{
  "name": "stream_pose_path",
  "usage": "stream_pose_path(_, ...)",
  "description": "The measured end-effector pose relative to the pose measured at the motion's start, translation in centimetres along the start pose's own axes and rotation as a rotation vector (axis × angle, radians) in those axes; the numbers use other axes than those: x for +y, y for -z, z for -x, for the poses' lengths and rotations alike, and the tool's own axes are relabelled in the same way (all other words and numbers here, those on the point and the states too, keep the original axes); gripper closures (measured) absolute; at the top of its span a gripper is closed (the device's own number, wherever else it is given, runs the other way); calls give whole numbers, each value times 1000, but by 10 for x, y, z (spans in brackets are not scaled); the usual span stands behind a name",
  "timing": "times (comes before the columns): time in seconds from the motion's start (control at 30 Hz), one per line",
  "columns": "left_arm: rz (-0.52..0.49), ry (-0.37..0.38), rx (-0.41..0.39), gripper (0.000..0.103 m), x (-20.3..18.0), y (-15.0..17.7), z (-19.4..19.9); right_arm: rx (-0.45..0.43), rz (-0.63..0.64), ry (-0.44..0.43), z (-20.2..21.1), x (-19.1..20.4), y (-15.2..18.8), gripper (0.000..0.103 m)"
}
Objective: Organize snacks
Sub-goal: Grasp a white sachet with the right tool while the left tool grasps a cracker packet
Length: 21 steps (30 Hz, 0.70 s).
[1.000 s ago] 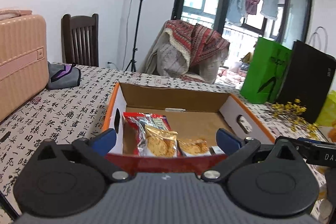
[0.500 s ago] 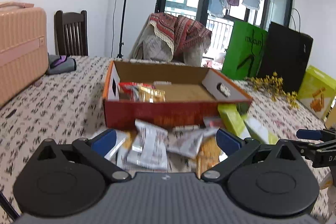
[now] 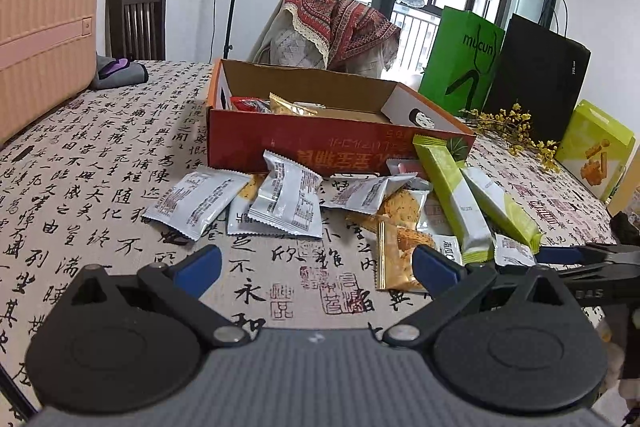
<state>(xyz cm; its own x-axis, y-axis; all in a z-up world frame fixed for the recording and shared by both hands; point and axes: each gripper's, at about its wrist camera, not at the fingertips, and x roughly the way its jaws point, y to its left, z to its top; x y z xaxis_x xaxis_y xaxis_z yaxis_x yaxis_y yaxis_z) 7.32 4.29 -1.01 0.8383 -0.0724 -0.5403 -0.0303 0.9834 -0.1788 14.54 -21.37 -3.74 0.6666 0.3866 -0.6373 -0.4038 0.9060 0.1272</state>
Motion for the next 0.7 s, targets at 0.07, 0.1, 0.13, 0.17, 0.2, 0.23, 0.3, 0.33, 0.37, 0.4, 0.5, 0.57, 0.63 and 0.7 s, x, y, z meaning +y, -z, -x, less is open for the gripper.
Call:
stream_pose_path(0.07, 1, 2, 2, 0, -2, 1, -1, -3, 13, 17, -5, 2, 1, 16)
stream_pose_path(0.1, 1, 3, 4, 0, -2, 1, -1, -9, 27, 29, -7, 5, 1, 19)
stream_pose_path(0.13, 1, 4, 5, 0, -2, 1, -1, -13, 38, 41, -7, 7, 2, 22)
stream_pose_path(0.17, 1, 4, 7, 0, -2, 2, -2, -16, 46, 48, -7, 8, 2, 33)
stream_pose_path(0.2, 2, 5, 8, 0, -2, 2, -2, -21, 52, 47, -5, 9, 3, 38)
stream_pose_path(0.23, 3, 7, 10, 0, -3, 2, -2, -24, 56, 50, -4, 9, 4, 46)
stream_pose_path(0.3, 0, 11, 13, 0, -4, 3, -4, -27, 57, 55, -1, 8, 4, 55)
stream_pose_path(0.33, -2, 13, 16, 0, -6, 3, -4, -32, 50, 49, 1, 7, 5, 57)
stream_pose_path(0.37, -4, 15, 18, 0, -7, 3, -5, -35, 43, 42, 3, 7, 6, 58)
stream_pose_path(0.4, -6, 17, 21, 0, -8, 4, -6, -40, 38, 37, 5, 6, 7, 59)
stream_pose_path(0.5, -10, 21, 28, 0, -11, 4, -7, -66, 25, 26, 11, 4, 8, 61)
stream_pose_path(0.57, -14, 25, 35, 0, -14, 4, -9, -88, 13, 18, 17, 4, 8, 61)
stream_pose_path(0.63, -20, 33, 45, 0, -19, 3, -12, -111, -7, 17, 23, 2, 8, 61)
stream_pose_path(0.7, -30, 39, 55, 0, -26, 2, -15, -135, -29, 7, 29, -1, 8, 61)
